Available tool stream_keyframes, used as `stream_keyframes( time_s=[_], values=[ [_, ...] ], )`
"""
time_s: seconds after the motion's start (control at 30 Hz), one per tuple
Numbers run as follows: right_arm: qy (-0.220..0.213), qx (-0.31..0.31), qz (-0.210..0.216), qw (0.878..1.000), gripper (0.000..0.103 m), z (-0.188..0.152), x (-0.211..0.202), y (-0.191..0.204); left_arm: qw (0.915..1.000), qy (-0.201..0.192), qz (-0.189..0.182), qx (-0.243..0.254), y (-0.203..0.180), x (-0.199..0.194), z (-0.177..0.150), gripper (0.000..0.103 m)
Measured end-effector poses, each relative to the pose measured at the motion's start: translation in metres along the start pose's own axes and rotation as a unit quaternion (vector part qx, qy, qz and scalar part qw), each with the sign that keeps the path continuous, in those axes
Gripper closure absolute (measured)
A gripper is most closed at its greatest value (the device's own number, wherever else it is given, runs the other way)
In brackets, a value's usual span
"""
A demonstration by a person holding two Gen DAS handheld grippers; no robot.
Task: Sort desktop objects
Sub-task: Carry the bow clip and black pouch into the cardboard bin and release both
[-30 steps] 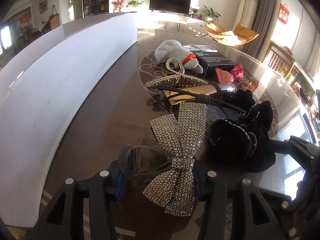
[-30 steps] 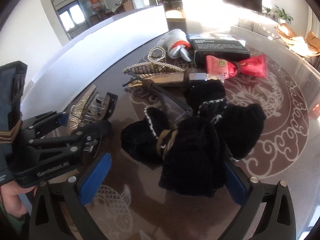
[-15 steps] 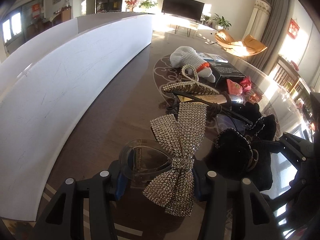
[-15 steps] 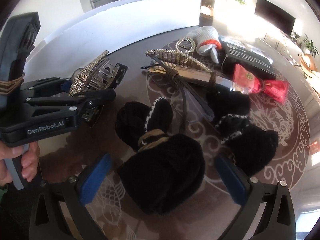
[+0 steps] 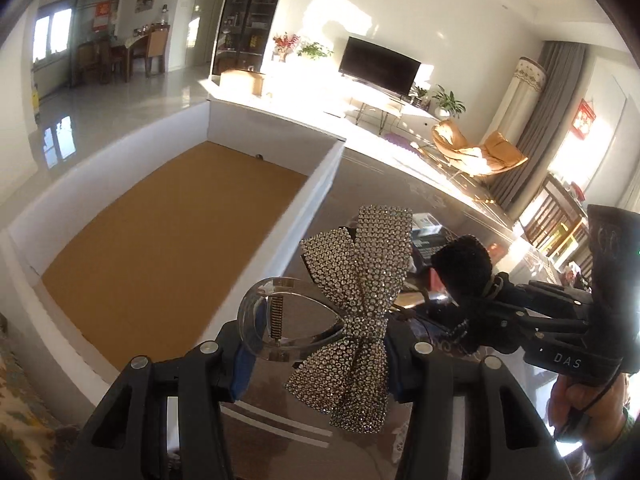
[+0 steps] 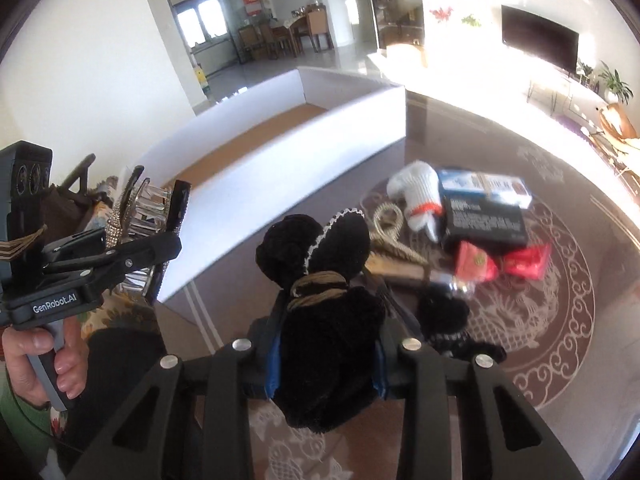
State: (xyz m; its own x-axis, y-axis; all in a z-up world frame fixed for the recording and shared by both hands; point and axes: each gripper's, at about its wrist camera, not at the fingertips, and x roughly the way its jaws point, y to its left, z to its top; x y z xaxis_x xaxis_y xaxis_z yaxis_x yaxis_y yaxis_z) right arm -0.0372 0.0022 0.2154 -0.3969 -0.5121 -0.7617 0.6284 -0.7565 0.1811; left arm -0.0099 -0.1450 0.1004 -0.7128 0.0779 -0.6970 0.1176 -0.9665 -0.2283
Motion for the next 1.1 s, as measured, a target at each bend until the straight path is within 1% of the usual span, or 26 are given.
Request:
stream_keyframes(
  time_s=[0.07,0.17,0.23,0.33,0.4,0.43,0.47,0.5,0.53,0.57,0.6,0.7,0.73,0.77,0.87,0.93,1.0,1.1],
  values=[
    [-0.024,-0.014,0.019,0.999,0.067,0.033,0.002,0.026,0.9985,0.001,0.054,-0.006,0.034,0.000,0.022,0.052],
    [-0.053,-0.044,0.046,0.997,0.067,0.079,0.020,0.077,0.9929,0.032,0.110,-0.032,0.088,0.019,0.041,0.052],
    [-0.053,-0.047,0.066,0.995,0.067,0.104,0.041,0.106,0.9878,0.057,0.139,-0.040,0.115,0.036,0.045,0.052],
    [-0.031,-0.059,0.070,0.995,0.067,0.127,0.094,0.138,0.9817,0.087,0.164,-0.041,0.140,0.061,0.044,0.052],
    [-0.004,-0.066,0.067,0.996,0.066,0.130,0.127,0.153,0.9789,0.105,0.170,-0.043,0.151,0.073,0.042,0.051],
    [0.008,-0.070,0.060,0.996,0.063,0.129,0.142,0.158,0.9779,0.112,0.172,-0.041,0.154,0.078,0.041,0.050],
    [0.020,-0.076,0.050,0.996,0.051,0.128,0.155,0.163,0.9766,0.116,0.178,-0.035,0.156,0.082,0.041,0.046],
    [0.031,-0.081,0.044,0.995,0.032,0.127,0.166,0.166,0.9751,0.116,0.187,-0.028,0.157,0.085,0.040,0.042],
    [0.041,-0.086,0.042,0.995,0.026,0.125,0.174,0.169,0.9738,0.115,0.195,-0.019,0.158,0.087,0.040,0.034],
    [0.045,-0.093,0.037,0.994,0.024,0.123,0.180,0.171,0.9724,0.113,0.204,-0.008,0.158,0.089,0.040,0.031],
    [0.047,-0.103,0.027,0.993,0.024,0.121,0.183,0.173,0.9699,0.113,0.216,0.003,0.158,0.091,0.040,0.027],
    [0.057,-0.136,0.010,0.989,0.023,0.113,0.192,0.178,0.9618,0.134,0.237,0.033,0.158,0.102,0.036,0.025],
    [0.060,-0.145,0.005,0.988,0.023,0.108,0.192,0.176,0.9603,0.135,0.241,0.042,0.157,0.103,0.036,0.020],
    [0.056,-0.159,-0.001,0.986,0.023,0.105,0.192,0.178,0.9567,0.133,0.253,0.052,0.156,0.104,0.036,0.014],
    [0.054,-0.179,-0.012,0.982,0.023,0.100,0.192,0.182,0.9448,0.130,0.287,0.089,0.149,0.105,0.032,0.012],
    [0.053,-0.178,-0.009,0.983,0.023,0.099,0.191,0.174,0.9381,0.129,0.303,0.107,0.145,0.103,0.029,0.012],
    [0.056,-0.166,0.001,0.984,0.023,0.099,0.189,0.171,0.9372,0.131,0.305,0.108,0.144,0.099,0.024,0.012],
    [0.056,-0.163,0.007,0.985,0.023,0.095,0.183,0.167,0.9400,0.123,0.300,0.105,0.145,0.090,0.017,0.012]
  ],
)
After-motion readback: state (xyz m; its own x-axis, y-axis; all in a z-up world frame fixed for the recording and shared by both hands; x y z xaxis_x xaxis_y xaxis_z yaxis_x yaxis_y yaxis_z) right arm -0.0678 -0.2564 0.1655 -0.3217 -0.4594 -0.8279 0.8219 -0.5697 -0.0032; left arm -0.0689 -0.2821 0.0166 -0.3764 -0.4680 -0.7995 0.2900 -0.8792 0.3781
